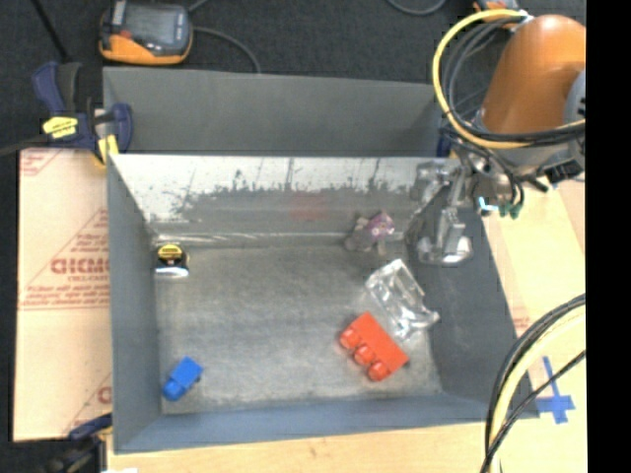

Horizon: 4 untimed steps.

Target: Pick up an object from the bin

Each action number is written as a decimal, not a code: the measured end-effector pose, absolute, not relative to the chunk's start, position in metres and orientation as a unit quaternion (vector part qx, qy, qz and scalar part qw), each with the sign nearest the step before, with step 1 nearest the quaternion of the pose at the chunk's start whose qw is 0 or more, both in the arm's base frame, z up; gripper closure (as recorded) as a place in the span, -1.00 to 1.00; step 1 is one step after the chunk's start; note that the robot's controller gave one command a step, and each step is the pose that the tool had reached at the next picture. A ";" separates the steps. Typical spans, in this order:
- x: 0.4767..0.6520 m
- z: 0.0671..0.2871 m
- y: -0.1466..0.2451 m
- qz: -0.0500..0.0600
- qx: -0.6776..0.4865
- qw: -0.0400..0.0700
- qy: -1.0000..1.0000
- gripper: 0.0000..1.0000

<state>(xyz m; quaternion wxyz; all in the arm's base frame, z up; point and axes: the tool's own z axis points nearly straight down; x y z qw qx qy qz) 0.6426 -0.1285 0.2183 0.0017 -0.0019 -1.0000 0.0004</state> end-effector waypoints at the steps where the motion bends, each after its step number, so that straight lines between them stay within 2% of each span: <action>1: 0.560 0.134 -0.150 0.000 0.138 0.001 -0.990 -1.00; 2: 0.562 0.136 -0.150 0.001 0.139 -0.001 -0.990 1.00; 3: 0.557 0.199 -0.152 0.002 0.147 -0.005 -0.989 1.00; 4: 0.542 0.212 -0.142 0.001 0.186 -0.001 -0.983 1.00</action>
Offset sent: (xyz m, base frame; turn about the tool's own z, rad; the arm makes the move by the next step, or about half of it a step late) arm -0.0817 -0.0202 -0.0826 -0.2828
